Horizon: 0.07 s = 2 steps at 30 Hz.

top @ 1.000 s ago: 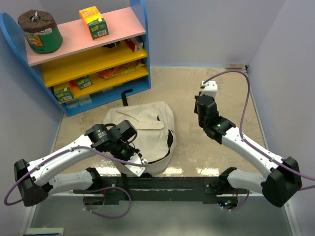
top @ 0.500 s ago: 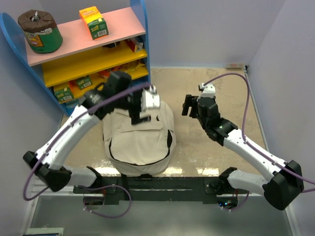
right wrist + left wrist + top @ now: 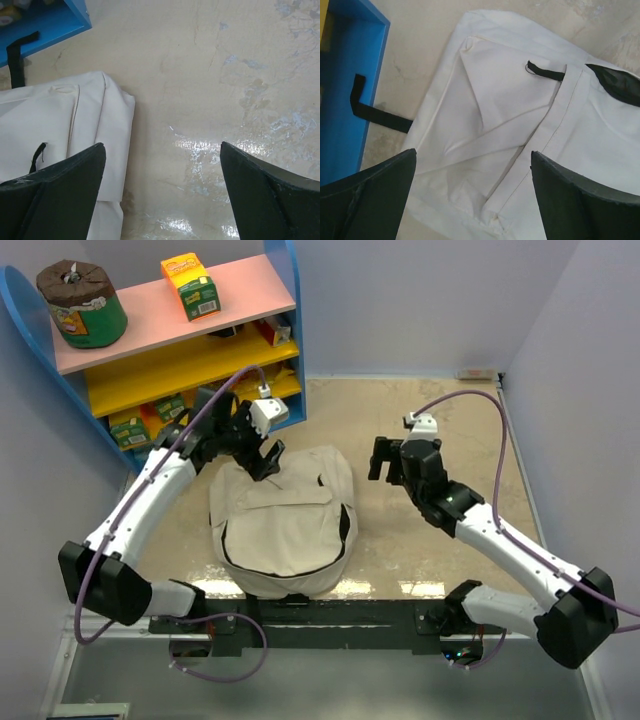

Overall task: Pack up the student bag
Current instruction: Reset both arms

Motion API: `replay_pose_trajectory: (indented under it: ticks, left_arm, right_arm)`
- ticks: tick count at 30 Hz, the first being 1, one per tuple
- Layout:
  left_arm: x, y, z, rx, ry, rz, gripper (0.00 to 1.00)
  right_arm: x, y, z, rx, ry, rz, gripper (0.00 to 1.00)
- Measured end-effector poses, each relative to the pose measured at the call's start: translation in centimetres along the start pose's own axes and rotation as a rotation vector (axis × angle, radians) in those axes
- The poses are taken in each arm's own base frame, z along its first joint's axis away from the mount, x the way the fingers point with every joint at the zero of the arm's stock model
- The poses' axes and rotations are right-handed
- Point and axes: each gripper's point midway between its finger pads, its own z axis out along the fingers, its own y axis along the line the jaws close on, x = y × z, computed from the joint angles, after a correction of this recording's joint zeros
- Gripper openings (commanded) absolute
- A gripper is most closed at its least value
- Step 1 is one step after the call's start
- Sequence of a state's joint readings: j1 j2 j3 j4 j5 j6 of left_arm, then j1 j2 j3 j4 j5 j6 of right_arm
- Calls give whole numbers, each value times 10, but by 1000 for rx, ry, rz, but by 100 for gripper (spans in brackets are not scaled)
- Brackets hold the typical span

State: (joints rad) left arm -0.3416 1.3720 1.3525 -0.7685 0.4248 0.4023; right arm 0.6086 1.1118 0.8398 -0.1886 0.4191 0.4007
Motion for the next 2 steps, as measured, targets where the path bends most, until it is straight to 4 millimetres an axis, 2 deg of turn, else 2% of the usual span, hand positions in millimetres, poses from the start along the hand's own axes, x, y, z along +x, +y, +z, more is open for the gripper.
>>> replay_pose_trajectory:
  ticks: [2]
  left_arm:
    - [9, -1, 0, -23, -1, -19, 100]
  right_arm:
    - [-4, 0, -3, -5, -13, 0, 99]
